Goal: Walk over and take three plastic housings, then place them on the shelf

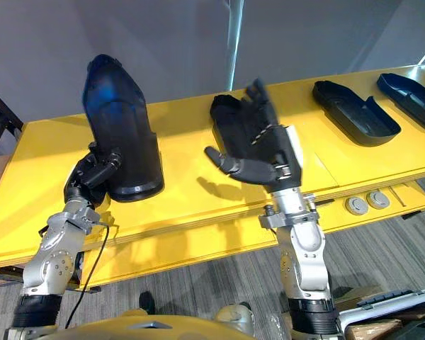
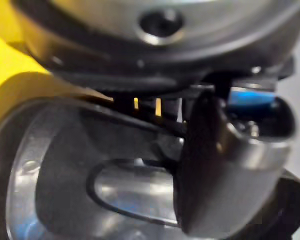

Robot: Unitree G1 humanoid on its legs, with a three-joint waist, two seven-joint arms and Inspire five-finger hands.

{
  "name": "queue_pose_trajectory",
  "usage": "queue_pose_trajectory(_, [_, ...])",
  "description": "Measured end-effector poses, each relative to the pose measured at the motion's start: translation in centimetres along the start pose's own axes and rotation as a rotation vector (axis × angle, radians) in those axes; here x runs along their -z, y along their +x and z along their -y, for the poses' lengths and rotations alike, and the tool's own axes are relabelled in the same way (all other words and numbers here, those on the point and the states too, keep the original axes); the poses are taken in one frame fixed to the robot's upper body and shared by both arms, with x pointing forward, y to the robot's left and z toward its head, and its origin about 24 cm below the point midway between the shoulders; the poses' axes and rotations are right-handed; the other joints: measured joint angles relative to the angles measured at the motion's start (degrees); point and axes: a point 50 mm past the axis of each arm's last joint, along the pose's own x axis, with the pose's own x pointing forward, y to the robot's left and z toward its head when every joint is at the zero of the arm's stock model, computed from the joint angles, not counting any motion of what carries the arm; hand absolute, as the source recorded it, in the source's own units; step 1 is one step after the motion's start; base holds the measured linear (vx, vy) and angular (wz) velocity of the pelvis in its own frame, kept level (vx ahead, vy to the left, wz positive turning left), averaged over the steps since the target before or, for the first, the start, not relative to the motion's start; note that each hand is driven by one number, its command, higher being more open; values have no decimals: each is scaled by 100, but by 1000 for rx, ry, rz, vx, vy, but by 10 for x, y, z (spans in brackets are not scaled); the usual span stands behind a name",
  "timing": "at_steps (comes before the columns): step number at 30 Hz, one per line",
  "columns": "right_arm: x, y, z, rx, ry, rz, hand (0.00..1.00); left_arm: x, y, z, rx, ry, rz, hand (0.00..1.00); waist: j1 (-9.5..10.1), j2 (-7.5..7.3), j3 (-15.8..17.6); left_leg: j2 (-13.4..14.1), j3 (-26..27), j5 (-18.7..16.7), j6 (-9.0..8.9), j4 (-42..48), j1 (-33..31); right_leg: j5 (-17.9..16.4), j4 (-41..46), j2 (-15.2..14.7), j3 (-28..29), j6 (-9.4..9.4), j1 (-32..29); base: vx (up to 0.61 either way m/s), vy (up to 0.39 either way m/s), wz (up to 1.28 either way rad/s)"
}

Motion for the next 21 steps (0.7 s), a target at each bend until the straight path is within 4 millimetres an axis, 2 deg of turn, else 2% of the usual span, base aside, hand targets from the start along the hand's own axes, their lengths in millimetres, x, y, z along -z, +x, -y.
queue_pose_trajectory(4, [3,5,-1,-30,-5,-19,100,-9,19,0,9,26,6,0,26,32,13,-1,-5,96,20,4,-205,82,11,3,29,-11,-225,-64,10,1])
queue_pose_trajectory(9, [-3,17,-2,-55,-17,16,100,-4,27,-7,-20,23,-37,0,-59,123,61,4,3,142,35,16,-192,87,76,0,81,-13,-261,-45,-2,-2])
queue_pose_trajectory(10, [-3,18,-2,-57,-18,17,100,-1,29,-7,-21,15,-59,100,-58,154,64,9,5,149,37,15,-185,85,94,2,87,-15,-264,-56,-7,-2])
queue_pose_trajectory(15, [-1,24,-14,-114,0,17,100,5,42,-10,-66,8,-99,100,-74,227,67,24,39,162,43,1,-152,77,108,10,124,-29,-266,-60,-5,-4])
queue_pose_trajectory(21, [-8,39,-28,-187,9,61,100,4,58,-2,-81,12,-116,100,-60,283,100,46,72,157,73,1,-204,108,103,24,130,-30,-317,-57,-4,0])
